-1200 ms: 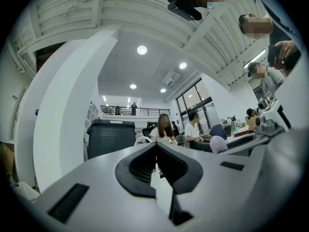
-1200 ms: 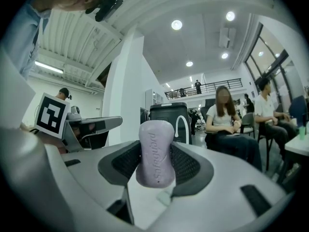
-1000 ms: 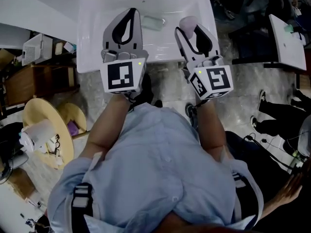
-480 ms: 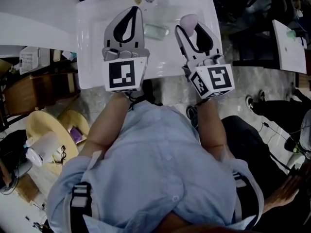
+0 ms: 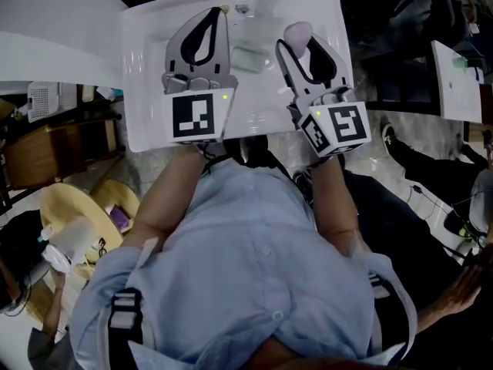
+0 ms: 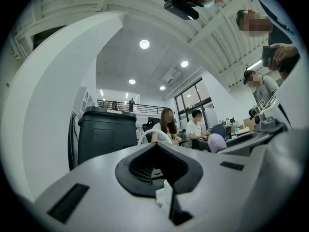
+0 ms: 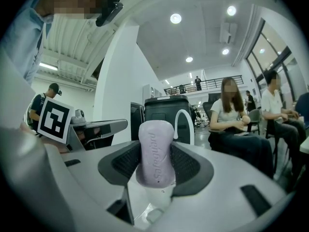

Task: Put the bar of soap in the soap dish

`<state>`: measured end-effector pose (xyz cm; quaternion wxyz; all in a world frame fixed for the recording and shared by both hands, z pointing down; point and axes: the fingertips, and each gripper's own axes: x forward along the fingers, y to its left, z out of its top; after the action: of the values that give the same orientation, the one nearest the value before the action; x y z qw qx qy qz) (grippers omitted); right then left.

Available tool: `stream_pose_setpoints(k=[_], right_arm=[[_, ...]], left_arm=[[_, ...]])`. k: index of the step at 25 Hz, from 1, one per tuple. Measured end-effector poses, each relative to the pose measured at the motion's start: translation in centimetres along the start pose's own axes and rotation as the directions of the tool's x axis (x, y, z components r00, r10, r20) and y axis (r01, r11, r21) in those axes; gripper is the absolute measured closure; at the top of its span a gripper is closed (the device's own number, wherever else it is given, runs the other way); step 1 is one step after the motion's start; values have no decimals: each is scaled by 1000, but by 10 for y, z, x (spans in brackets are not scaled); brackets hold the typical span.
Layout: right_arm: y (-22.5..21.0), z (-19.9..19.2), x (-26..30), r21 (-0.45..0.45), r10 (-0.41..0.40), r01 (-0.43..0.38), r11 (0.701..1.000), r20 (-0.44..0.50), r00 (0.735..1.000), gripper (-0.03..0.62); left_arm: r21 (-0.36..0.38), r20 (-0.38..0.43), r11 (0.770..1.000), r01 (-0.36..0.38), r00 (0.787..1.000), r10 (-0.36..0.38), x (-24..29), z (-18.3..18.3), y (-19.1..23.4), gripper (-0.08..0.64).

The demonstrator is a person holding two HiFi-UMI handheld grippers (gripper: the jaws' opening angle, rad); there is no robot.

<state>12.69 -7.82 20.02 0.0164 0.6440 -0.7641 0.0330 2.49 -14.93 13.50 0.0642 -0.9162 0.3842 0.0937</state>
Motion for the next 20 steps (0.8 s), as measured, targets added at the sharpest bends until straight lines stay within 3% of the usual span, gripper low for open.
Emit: stream_pose_setpoints(k=[8,20], right_arm=[[-12,-11,12,15,19,-18,1000,-41,999,387],[-34,-54,41,55,122,-117,992,-105,987,387]], left_arm=[[-2,-12,1000,-23,1000,23,17,-10,5,551],[-16,-65,996,-85,994,84,38,-58,12,551]])
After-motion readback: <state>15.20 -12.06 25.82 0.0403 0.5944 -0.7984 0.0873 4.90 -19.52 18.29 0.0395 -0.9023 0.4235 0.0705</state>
